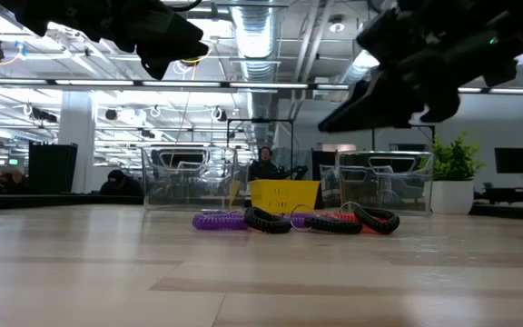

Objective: Sort spring keychains
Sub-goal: Put the top right orange spring keychain into the yellow bin

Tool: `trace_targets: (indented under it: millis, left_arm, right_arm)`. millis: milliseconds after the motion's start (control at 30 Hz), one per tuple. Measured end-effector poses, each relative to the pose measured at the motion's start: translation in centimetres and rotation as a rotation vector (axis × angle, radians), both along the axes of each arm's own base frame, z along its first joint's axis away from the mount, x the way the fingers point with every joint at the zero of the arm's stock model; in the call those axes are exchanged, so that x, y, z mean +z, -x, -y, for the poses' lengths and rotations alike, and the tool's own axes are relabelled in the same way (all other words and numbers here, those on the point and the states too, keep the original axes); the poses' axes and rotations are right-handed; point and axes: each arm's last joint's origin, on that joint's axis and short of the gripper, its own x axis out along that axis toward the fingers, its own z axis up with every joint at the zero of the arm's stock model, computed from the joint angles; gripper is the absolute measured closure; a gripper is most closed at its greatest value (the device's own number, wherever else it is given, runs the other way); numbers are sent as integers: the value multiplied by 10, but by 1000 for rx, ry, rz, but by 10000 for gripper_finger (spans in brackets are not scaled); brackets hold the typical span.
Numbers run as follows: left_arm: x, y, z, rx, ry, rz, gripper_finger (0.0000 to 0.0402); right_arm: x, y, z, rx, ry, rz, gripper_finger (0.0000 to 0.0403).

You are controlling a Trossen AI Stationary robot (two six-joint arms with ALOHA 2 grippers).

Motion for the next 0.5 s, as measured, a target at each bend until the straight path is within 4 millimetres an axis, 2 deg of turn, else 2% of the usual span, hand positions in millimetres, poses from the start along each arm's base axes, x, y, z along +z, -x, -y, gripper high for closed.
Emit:
trace_targets:
  millis: [300,500]
  left_arm:
    - [0,0,0,0,0,2,271]
    - [0,0,0,0,0,2,271]
  right_arm:
    - [-27,-7,25,-143,-77,-105,233]
    - [-42,-8,29,-158,-71,-161,233]
